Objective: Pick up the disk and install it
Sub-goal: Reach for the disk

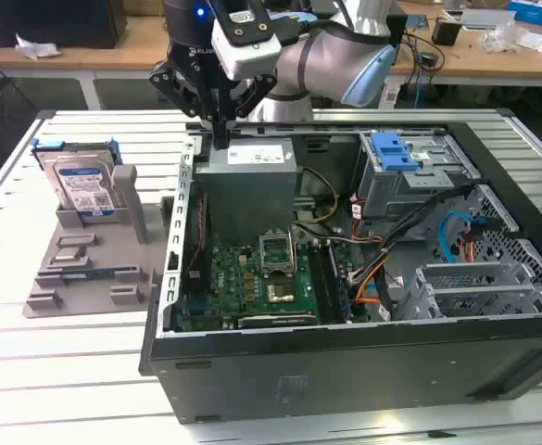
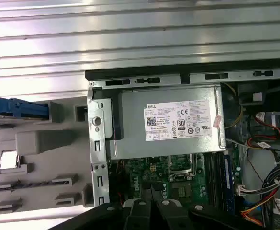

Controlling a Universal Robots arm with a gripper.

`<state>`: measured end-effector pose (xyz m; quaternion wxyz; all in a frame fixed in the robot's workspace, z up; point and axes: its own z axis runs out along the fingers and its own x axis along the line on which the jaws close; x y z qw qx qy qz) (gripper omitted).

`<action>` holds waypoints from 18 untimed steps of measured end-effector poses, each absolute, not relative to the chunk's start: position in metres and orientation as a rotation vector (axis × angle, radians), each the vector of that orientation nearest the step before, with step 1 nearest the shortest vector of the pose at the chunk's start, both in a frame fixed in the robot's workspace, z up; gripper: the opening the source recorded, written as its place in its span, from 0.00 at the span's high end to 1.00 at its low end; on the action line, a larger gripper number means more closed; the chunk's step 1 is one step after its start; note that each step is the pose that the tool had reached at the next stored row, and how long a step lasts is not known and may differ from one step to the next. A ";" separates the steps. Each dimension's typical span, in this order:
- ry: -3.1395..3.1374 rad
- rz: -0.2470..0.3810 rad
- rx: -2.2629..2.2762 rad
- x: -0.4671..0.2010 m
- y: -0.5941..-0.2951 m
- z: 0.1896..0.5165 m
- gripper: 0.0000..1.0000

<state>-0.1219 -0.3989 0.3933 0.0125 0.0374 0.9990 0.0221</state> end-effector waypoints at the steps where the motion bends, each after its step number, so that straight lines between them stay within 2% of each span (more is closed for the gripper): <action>1: 3.114 0.069 0.117 -0.129 -0.399 0.393 0.89; 18: 3.114 0.069 0.116 -0.188 -0.399 0.393 0.89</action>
